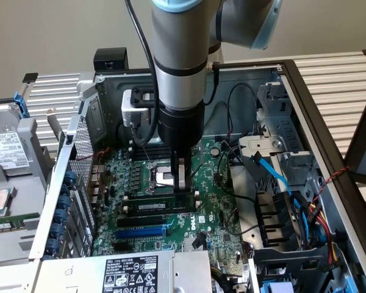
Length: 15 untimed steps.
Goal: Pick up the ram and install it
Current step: 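Press down the ram until it locks into place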
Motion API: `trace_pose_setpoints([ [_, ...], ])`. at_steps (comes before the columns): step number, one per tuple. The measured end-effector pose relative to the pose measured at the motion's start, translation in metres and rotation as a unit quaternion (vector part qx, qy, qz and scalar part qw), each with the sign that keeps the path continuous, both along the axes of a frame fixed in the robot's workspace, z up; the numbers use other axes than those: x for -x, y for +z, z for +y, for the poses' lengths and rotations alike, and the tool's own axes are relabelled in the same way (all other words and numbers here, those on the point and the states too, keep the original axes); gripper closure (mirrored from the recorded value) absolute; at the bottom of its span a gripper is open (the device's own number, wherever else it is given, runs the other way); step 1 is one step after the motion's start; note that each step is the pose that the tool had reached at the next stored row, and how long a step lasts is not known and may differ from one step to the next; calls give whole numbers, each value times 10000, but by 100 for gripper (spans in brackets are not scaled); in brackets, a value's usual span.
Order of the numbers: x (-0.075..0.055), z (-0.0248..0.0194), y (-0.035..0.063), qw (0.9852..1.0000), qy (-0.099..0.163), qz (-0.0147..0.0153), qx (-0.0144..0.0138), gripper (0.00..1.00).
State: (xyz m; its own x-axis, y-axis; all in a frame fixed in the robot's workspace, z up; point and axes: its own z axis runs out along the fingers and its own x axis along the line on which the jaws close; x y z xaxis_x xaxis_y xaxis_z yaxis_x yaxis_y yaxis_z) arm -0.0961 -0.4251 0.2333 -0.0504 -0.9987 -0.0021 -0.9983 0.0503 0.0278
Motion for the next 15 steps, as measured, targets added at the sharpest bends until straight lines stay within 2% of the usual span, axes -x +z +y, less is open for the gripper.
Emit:
trace_pose_setpoints([
  [15, 7, -2, -38, 10000, 0, -8, -3, 89],
])
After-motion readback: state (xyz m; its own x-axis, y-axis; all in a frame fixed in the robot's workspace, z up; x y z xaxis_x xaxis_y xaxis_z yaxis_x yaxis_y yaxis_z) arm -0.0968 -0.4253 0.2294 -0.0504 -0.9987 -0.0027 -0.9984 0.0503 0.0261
